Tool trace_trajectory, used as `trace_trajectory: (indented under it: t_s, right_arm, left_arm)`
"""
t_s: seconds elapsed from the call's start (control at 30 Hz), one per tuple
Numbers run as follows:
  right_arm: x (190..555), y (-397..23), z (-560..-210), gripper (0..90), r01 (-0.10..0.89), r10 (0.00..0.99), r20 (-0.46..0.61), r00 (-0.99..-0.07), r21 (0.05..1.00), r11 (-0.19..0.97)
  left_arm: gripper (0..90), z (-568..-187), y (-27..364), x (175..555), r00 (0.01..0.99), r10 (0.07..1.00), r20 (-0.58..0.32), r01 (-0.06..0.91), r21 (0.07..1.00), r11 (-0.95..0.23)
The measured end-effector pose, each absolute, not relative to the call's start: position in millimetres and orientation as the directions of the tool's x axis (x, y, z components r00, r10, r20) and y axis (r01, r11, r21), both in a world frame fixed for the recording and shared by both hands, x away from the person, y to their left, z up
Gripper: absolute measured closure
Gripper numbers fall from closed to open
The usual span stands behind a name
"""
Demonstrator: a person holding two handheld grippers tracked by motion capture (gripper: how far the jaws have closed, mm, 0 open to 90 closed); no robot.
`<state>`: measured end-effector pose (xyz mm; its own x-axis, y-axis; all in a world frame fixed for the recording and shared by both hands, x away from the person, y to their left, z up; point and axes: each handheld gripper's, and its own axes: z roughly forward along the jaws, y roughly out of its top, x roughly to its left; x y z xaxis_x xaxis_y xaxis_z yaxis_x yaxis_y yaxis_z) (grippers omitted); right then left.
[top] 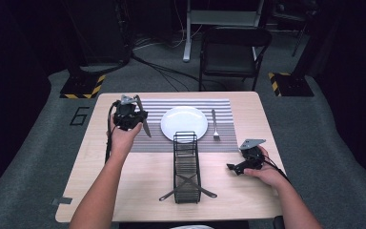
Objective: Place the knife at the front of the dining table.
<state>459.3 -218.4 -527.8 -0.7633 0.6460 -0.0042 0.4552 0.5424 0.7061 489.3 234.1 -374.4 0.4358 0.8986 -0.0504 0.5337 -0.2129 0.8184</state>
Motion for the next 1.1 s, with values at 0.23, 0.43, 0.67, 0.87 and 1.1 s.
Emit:
trace_trajectory:
  t_s: [0.23, 0.43, 0.67, 0.87, 1.1]
  right_arm:
    - [458, -218, -527, 0.0, 0.466, 0.651, 0.004, -0.759, 0.702, 0.539]
    - [459, -218, -528, 0.0, 0.459, 0.648, -0.001, -0.762, 0.705, 0.541]
    - [459, -218, -528, 0.0, 0.456, 0.646, -0.004, -0.763, 0.706, 0.542]
    - [459, -218, -527, 0.0, 0.463, 0.649, 0.002, -0.76, 0.702, 0.541]
    - [459, -218, -528, 0.0, 0.455, 0.646, -0.004, -0.763, 0.706, 0.543]
  left_arm:
    - [82.2, -386, 239, 491, 0.419, 0.907, -0.044, 0.55, 0.807, -0.214]
    - [82.2, -394, 242, 493, 0.409, 0.911, -0.051, 0.571, 0.793, -0.212]
    - [82.2, -403, 243, 496, 0.4, 0.915, -0.043, 0.582, 0.784, -0.217]
    - [82.3, -408, 242, 498, 0.4, 0.915, -0.046, 0.562, 0.802, -0.205]
    - [82.3, -408, 236, 506, 0.409, 0.912, -0.026, 0.557, 0.799, -0.227]
